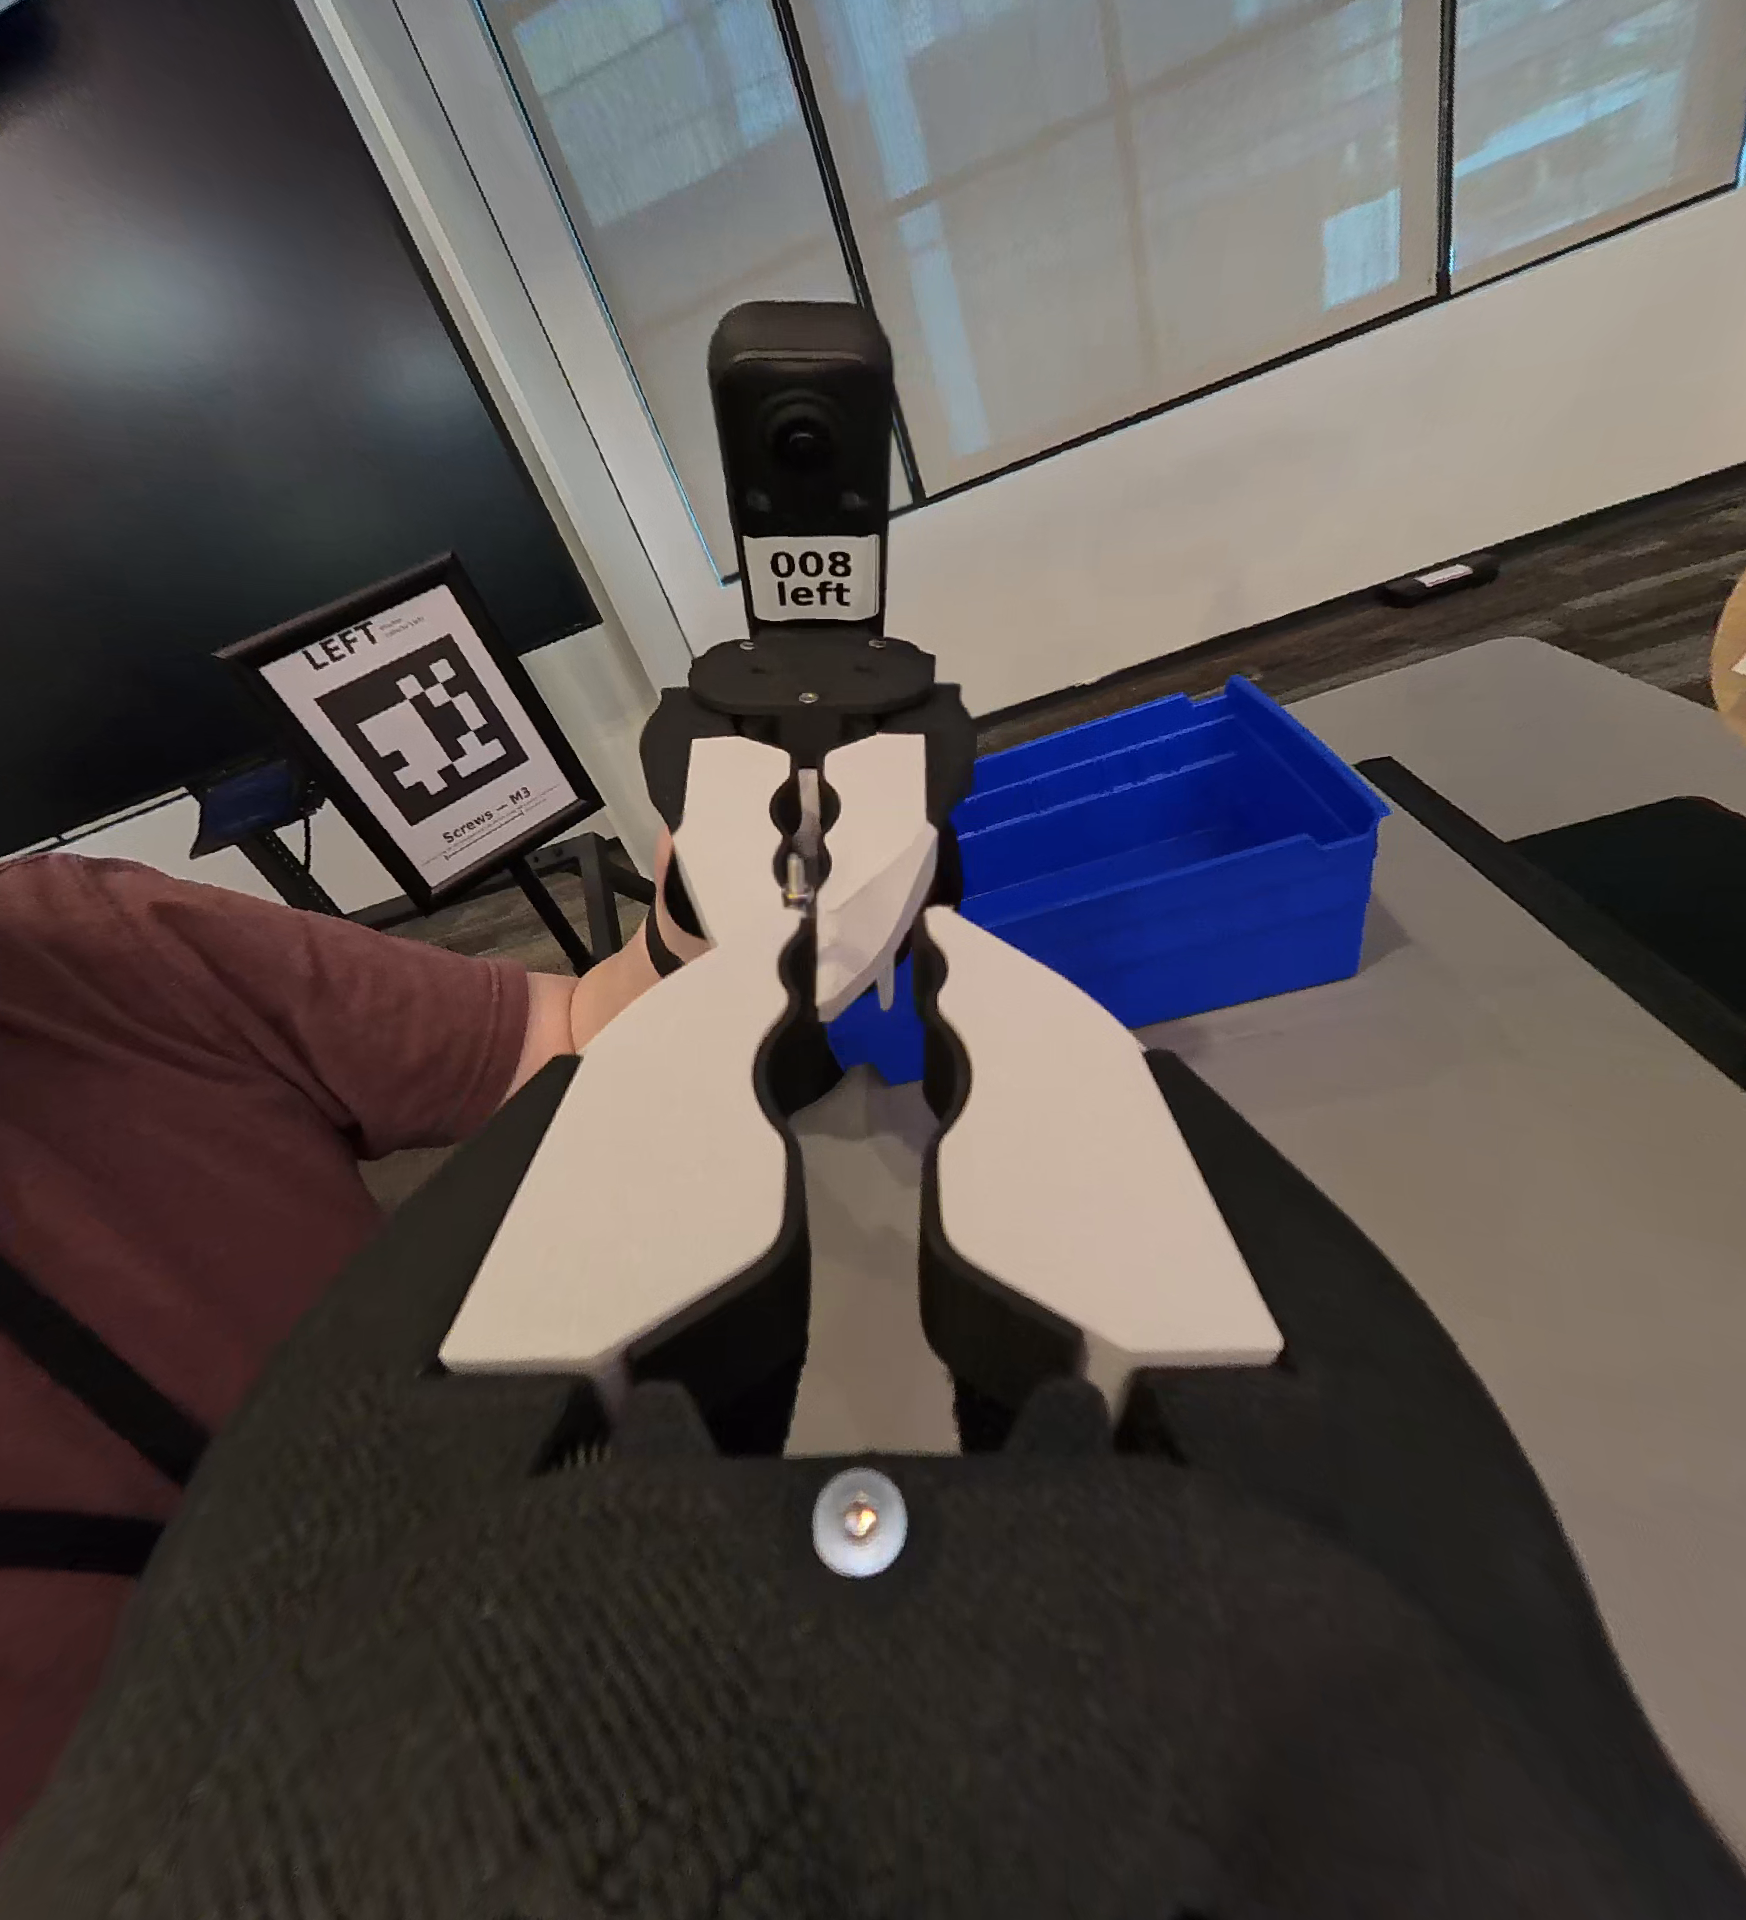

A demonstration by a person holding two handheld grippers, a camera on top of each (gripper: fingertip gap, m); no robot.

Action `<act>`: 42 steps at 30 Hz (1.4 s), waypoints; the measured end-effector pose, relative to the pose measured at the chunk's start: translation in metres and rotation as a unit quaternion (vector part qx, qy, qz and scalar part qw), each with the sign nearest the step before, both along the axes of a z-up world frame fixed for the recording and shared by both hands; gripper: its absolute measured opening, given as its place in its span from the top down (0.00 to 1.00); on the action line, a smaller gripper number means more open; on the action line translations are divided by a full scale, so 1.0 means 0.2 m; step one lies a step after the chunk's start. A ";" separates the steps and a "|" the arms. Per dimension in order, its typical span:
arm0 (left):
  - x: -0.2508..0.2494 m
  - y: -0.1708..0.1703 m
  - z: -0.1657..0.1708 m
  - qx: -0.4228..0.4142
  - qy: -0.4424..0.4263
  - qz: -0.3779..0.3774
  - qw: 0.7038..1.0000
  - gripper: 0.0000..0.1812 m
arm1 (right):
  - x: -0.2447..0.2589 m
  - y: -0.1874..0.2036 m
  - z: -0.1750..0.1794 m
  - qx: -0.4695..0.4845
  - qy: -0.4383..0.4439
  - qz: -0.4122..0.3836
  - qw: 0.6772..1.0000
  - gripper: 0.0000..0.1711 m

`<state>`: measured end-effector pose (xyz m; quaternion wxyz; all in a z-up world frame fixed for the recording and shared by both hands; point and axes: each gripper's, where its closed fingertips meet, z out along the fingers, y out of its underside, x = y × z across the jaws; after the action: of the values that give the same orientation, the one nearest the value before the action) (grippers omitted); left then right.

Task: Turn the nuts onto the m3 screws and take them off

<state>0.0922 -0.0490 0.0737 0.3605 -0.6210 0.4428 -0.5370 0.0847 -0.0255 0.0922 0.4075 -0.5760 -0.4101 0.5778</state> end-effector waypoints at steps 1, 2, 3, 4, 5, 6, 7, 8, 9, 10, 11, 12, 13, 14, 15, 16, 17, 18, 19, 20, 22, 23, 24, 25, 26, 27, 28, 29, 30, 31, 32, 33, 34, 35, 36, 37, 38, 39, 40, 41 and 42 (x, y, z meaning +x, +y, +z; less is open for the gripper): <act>0.00 0.00 0.00 0.001 0.000 0.003 1.000 0.99 | 0.00 -0.01 0.01 0.000 0.006 0.004 1.000 0.90; 0.00 0.00 0.00 0.001 0.000 0.002 1.000 0.99 | -0.01 -0.02 0.02 0.001 0.012 0.010 1.000 0.90; 0.01 0.00 0.00 -0.001 0.000 -0.002 1.000 0.99 | -0.02 -0.04 0.03 0.004 0.014 0.016 1.000 0.90; 0.01 -0.01 -0.01 -0.002 0.000 -0.005 1.000 0.99 | -0.04 -0.06 0.03 0.009 0.011 0.019 1.000 0.90; 0.02 -0.02 -0.01 -0.001 -0.001 -0.008 1.000 0.99 | -0.05 -0.06 0.02 0.013 0.006 0.016 1.000 0.89; 0.02 -0.02 -0.01 0.002 0.000 -0.012 1.000 0.99 | -0.06 -0.06 0.02 0.017 0.003 0.014 1.000 0.89; 0.03 -0.03 -0.01 0.006 0.000 -0.014 1.000 0.99 | -0.06 -0.06 0.01 0.018 0.002 0.014 1.000 0.89; 0.03 -0.03 0.00 0.010 0.002 -0.013 1.000 0.99 | -0.05 -0.06 0.01 0.018 0.002 0.017 1.000 0.89; 0.03 -0.03 0.00 0.014 0.003 -0.010 1.000 0.99 | -0.04 -0.06 0.02 0.015 0.005 0.021 1.000 0.89; 0.02 -0.03 0.00 0.018 0.002 -0.006 1.000 0.99 | -0.02 -0.05 0.02 0.010 0.009 0.025 1.000 0.89; 0.02 -0.03 0.01 0.019 -0.002 -0.008 1.000 0.99 | -0.01 -0.04 0.02 0.005 0.013 0.025 1.000 0.90; 0.01 -0.04 0.02 0.016 -0.004 -0.011 1.000 0.99 | 0.00 -0.03 0.03 0.002 0.016 0.022 1.000 0.91; 0.01 -0.03 0.02 0.016 -0.004 -0.009 1.000 0.99 | 0.00 -0.04 0.03 0.001 0.019 0.023 1.000 0.91; 0.01 -0.03 0.02 0.018 -0.004 -0.005 1.000 0.99 | 0.00 -0.05 0.04 0.001 0.023 0.030 0.999 0.91; 0.01 -0.03 0.02 0.017 -0.004 -0.007 1.000 0.99 | -0.01 -0.07 0.05 0.002 0.027 0.039 0.999 0.91; 0.02 -0.03 0.02 0.015 -0.004 -0.010 1.000 0.99 | -0.03 -0.09 0.05 0.006 0.029 0.044 0.999 0.91; 0.02 -0.04 0.02 0.014 -0.005 -0.012 1.000 0.99 | -0.04 -0.09 0.06 0.013 0.030 0.040 0.999 0.90; 0.02 -0.04 0.02 0.015 -0.006 -0.015 1.000 0.99 | -0.05 -0.09 0.05 0.022 0.029 0.028 0.999 0.90; 0.03 -0.05 0.02 0.017 -0.006 -0.016 1.000 0.99 | -0.05 -0.08 0.05 0.028 0.026 0.019 0.999 0.91; 0.03 -0.05 0.02 0.022 -0.003 -0.014 1.000 0.99 | -0.05 -0.08 0.05 0.030 0.023 0.021 0.999 0.90; 0.03 -0.05 0.03 0.027 -0.006 -0.009 1.000 0.99 | -0.02 -0.07 0.05 0.024 0.024 0.031 0.999 0.90; 0.02 -0.05 0.04 0.025 -0.012 -0.013 1.000 0.99 | -0.01 -0.07 0.06 0.021 0.029 0.030 0.999 0.90; 0.02 -0.06 0.05 0.021 -0.016 -0.021 0.999 0.99 | 0.01 -0.06 0.06 0.019 0.032 0.026 0.999 0.94; 0.02 -0.06 0.05 0.020 -0.015 -0.019 0.999 0.99 | 0.01 -0.06 0.07 0.019 0.036 0.026 0.999 0.95; 0.01 -0.05 0.05 0.024 -0.013 -0.012 1.000 0.99 | 0.01 -0.07 0.08 0.020 0.040 0.033 0.998 0.95; 0.02 -0.05 0.04 0.027 -0.010 -0.010 1.000 0.99 | 0.01 -0.09 0.09 0.021 0.043 0.042 0.998 0.94; 0.02 -0.05 0.03 0.025 -0.008 -0.013 1.000 0.99 | -0.01 -0.11 0.09 0.023 0.043 0.049 0.998 0.93; 0.02 -0.06 0.04 0.023 -0.010 -0.017 1.000 0.99 | -0.02 -0.13 0.09 0.028 0.039 0.050 0.998 0.92; 0.03 -0.06 0.04 0.021 -0.013 -0.021 0.999 0.99 | -0.04 -0.13 0.08 0.035 0.033 0.044 0.998 0.91; 0.03 -0.07 0.04 0.022 -0.015 -0.025 0.999 0.99 | -0.05 -0.12 0.07 0.043 0.026 0.034 0.998 0.91; 0.03 -0.08 0.04 0.025 -0.013 -0.025 0.999 0.99 | -0.05 -0.11 0.06 0.049 0.020 0.027 0.998 0.91; 0.03 -0.08 0.04 0.030 -0.011 -0.022 0.999 0.99 | -0.04 -0.11 0.06 0.049 0.019 0.029 0.998 0.90; 0.03 -0.08 0.04 0.033 -0.012 -0.020 0.999 0.99 | -0.03 -0.11 0.06 0.043 0.020 0.034 0.998 0.89; 0.03 -0.08 0.05 0.033 -0.016 -0.019 0.999 0.99 | -0.02 -0.10 0.07 0.037 0.024 0.037 0.998 0.89; 0.02 -0.08 0.06 0.031 -0.021 -0.023 0.999 0.99 | 0.00 -0.09 0.08 0.032 0.030 0.036 0.998 0.90; 0.02 -0.08 0.07 0.029 -0.021 -0.024 0.999 0.99 | 0.01 -0.09 0.09 0.029 0.036 0.033 0.998 0.91; 0.02 -0.07 0.06 0.031 -0.019 -0.019 0.999 0.99 | 0.01 -0.09 0.10 0.026 0.043 0.035 0.998 0.91; 0.02 -0.07 0.06 0.034 -0.017 -0.016 0.999 0.99 | 0.01 -0.10 0.11 0.023 0.050 0.042 0.998 0.91; 0.02 -0.07 0.06 0.033 -0.016 -0.019 0.999 0.99 | 0.00 -0.12 0.11 0.021 0.055 0.049 0.997 0.91; 0.02 -0.08 0.05 0.031 -0.016 -0.022 0.999 0.99 | -0.01 -0.13 0.11 0.020 0.056 0.055 0.997 0.91; 0.03 -0.08 0.05 0.030 -0.017 -0.024 0.999 0.99 | -0.03 -0.14 0.10 0.022 0.051 0.056 0.997 0.90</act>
<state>0.0976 -0.0651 0.0846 0.3739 -0.5898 0.4670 -0.5424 0.0790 -0.0533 0.1131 0.4072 -0.5129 -0.4333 0.6192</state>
